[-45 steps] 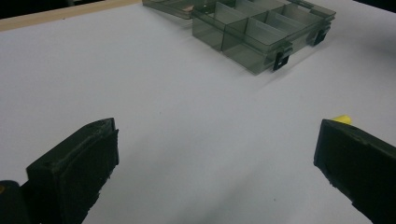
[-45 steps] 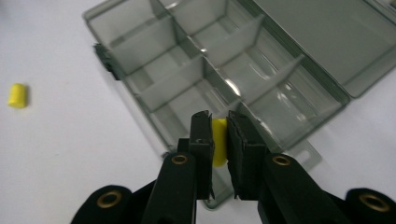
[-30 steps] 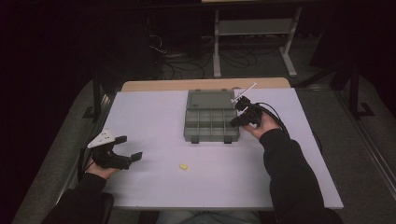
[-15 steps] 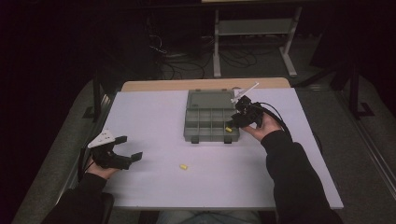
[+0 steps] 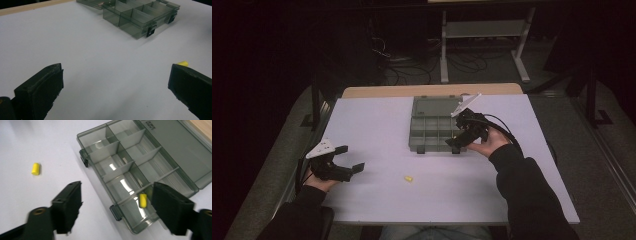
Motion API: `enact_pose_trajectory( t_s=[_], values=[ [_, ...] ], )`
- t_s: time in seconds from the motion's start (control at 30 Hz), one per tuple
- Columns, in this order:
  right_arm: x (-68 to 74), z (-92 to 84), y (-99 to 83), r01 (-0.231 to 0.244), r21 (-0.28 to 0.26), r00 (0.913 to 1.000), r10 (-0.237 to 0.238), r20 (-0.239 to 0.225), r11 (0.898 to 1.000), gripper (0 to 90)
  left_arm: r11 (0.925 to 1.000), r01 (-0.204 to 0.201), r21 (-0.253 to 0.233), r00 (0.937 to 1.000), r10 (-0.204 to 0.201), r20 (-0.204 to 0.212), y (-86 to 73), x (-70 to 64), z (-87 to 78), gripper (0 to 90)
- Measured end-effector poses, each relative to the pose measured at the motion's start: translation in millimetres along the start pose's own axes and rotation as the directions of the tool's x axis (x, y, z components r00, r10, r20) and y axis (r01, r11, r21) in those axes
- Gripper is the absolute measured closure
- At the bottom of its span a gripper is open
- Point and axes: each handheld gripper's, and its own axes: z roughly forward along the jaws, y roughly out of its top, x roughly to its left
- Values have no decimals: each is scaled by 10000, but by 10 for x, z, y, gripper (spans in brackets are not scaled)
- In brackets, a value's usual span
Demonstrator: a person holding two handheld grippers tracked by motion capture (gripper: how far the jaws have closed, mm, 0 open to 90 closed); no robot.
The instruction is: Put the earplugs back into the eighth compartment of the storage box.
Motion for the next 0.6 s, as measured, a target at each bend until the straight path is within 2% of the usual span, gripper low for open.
enact_pose_trajectory(
  t_s=[0.27, 0.37, 0.6],
  values=[
    [188, 5, 81, 527, -189, 9985, -530, -152, 9984, 87, 10000, -35, 8, 10000, 35, 6, 0, 1, 0, 0],
    [247, 20, 105, 535, -159, 9982, -539, -259, 9984, 18, 10000, -36, 4, 10000, 36, 17, 1, 1, 1, 0],
    [331, 62, 148, 600, -167, 9965, -608, -568, 9981, 0, 10000, -48, -20, 10000, 48, 4, 2, 0, -2, 0]
  ],
)
